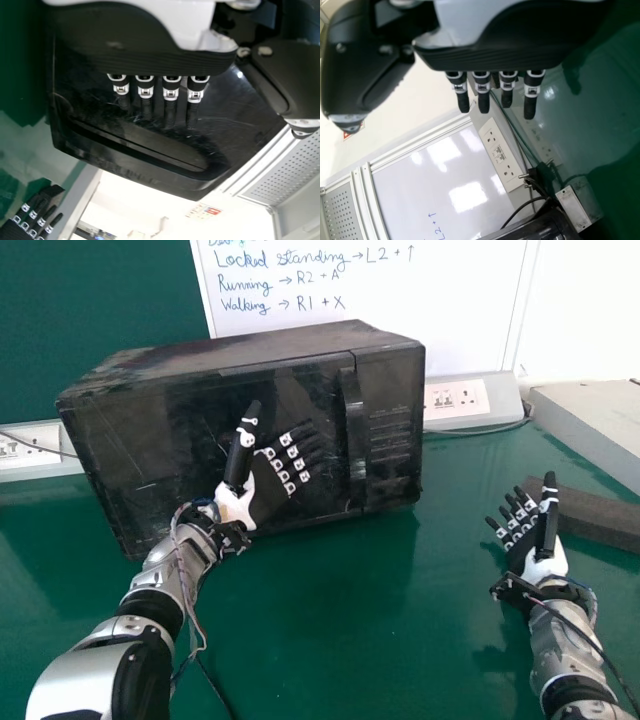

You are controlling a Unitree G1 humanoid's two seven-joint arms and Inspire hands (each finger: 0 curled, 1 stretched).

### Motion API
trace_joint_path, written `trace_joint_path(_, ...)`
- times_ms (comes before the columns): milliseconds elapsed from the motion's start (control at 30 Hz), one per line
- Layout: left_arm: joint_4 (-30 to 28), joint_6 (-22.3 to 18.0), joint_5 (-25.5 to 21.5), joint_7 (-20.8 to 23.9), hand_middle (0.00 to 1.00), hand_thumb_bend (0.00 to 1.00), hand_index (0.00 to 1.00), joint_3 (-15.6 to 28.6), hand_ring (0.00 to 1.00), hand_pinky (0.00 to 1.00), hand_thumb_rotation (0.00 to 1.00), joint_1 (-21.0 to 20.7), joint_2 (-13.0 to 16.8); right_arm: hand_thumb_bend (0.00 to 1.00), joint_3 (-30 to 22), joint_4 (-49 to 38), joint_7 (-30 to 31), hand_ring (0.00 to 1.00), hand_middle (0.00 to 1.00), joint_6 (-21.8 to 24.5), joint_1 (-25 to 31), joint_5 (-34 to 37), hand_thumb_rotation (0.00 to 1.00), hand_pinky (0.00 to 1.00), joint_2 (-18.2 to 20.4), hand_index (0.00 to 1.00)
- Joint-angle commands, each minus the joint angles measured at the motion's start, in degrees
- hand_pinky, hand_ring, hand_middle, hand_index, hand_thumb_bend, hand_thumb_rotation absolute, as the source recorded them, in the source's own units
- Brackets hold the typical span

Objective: Open the door of oven

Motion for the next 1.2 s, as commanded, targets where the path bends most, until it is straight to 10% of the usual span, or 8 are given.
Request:
trace_joint_path(0, 0.71, 0.7, 0.85, 1.09, 1.0, 1.0, 1.0, -0.52, 1.0, 0.88, 0.76, -1.36, -0.23, 1.0, 0.44, -0.35, -0.5, 1.0, 1.0, -0.43, -0.27, -0.2, 1.0, 1.0, 0.46, 1.0)
trace_joint_path(1167, 2.58, 2.13, 9.95, 10.9, 1.0, 1.0, 1.0, -3.52, 1.0, 0.86, 0.8, -6.52, -3.74, 1.0, 1.44, -1.62, -4.27, 1.0, 1.0, -1.12, 0.16, -0.66, 1.0, 1.0, 1.47, 1.0)
